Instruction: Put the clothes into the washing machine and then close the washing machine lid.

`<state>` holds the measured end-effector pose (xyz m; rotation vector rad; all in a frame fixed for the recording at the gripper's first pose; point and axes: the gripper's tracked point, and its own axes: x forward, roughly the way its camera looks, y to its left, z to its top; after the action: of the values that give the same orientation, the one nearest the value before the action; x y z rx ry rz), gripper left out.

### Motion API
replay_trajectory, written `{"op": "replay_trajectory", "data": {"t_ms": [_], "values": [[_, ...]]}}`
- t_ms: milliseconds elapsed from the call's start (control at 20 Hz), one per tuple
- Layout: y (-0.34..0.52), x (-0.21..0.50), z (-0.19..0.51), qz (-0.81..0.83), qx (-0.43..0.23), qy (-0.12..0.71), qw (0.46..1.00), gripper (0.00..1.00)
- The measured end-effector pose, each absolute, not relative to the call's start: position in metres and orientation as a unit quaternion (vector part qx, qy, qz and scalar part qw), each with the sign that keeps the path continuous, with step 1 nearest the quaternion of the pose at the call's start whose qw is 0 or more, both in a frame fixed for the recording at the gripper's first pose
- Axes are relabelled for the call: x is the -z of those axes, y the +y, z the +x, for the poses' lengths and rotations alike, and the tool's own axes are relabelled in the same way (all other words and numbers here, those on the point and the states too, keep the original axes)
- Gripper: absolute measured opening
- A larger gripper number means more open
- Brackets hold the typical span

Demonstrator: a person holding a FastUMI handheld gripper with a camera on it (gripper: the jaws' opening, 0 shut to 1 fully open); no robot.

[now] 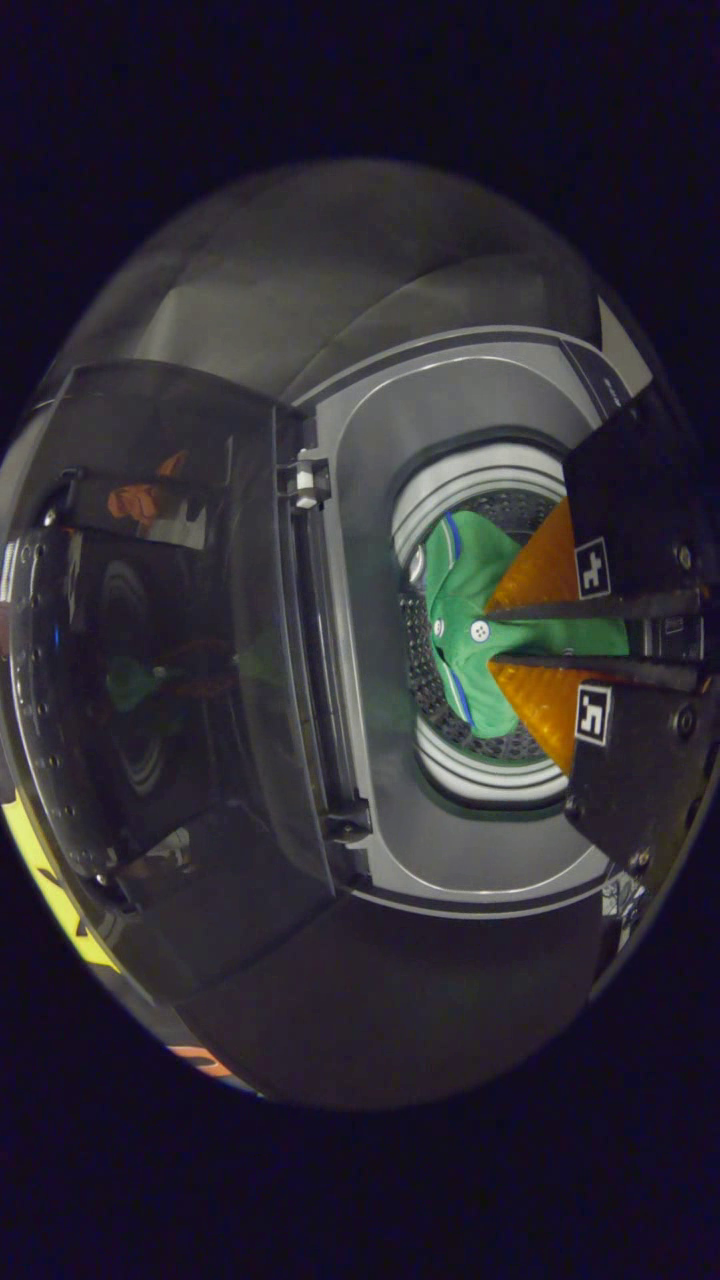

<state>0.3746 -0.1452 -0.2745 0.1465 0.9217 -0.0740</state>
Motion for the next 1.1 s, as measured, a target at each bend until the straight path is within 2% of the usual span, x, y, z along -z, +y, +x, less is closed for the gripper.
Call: {"op": "replay_trajectory", "data": {"t_ms": [50,100,150,300,400,750,900,1100], "values": [[-0.146,0.269,0.371,0.062,0.037,0.442,0.894,0.23],[-0.145,0.261,0.368,0.057,0.035,0.441,0.895,0.34],[-0.141,0.252,0.366,0.056,0.033,0.438,0.897,0.35],[-0.138,0.216,0.365,0.056,0.033,0.418,0.906,0.48],[-0.138,0.182,0.37,0.055,0.03,0.392,0.918,0.52],[-0.124,0.045,0.413,0.036,0.003,0.261,0.965,0.53],[-0.12,0.013,0.442,0.015,-0.007,0.231,0.973,1.0],[-0.118,-0.029,0.491,0.018,-0.024,0.189,0.982,1.0]]}}
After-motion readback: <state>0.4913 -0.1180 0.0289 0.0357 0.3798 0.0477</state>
